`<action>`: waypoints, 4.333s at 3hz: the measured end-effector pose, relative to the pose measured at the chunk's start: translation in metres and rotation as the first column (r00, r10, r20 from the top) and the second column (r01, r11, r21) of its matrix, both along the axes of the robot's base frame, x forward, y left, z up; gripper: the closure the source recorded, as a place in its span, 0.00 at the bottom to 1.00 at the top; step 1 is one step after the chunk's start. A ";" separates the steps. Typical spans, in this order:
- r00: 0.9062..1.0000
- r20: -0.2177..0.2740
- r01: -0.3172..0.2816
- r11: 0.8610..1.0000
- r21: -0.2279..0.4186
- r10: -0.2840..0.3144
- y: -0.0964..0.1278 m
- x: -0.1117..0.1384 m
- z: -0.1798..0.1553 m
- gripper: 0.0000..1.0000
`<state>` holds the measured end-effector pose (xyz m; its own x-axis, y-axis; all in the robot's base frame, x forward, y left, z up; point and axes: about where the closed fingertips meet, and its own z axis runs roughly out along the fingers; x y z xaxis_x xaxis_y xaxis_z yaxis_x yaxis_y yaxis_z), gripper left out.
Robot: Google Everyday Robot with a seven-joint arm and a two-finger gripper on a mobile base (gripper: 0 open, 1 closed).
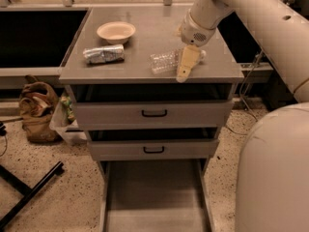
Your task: Place water bottle into bottom drawer
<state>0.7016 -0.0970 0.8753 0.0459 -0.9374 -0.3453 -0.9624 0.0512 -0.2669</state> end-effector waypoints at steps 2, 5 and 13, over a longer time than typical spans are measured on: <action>0.998 -0.059 -0.034 0.999 0.028 0.036 0.020 0.022 -0.023 0.00; 0.993 -0.113 -0.021 0.997 0.077 0.030 0.023 0.027 -0.037 0.65; 0.987 -0.022 0.161 0.982 0.102 -0.159 0.035 -0.144 -0.099 1.00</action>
Offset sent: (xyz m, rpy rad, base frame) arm 0.0349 0.0232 -0.0260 0.0338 0.0941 0.0452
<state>0.5580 -0.0623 0.7758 -0.1070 -0.8916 -0.4399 -0.9431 0.2311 -0.2390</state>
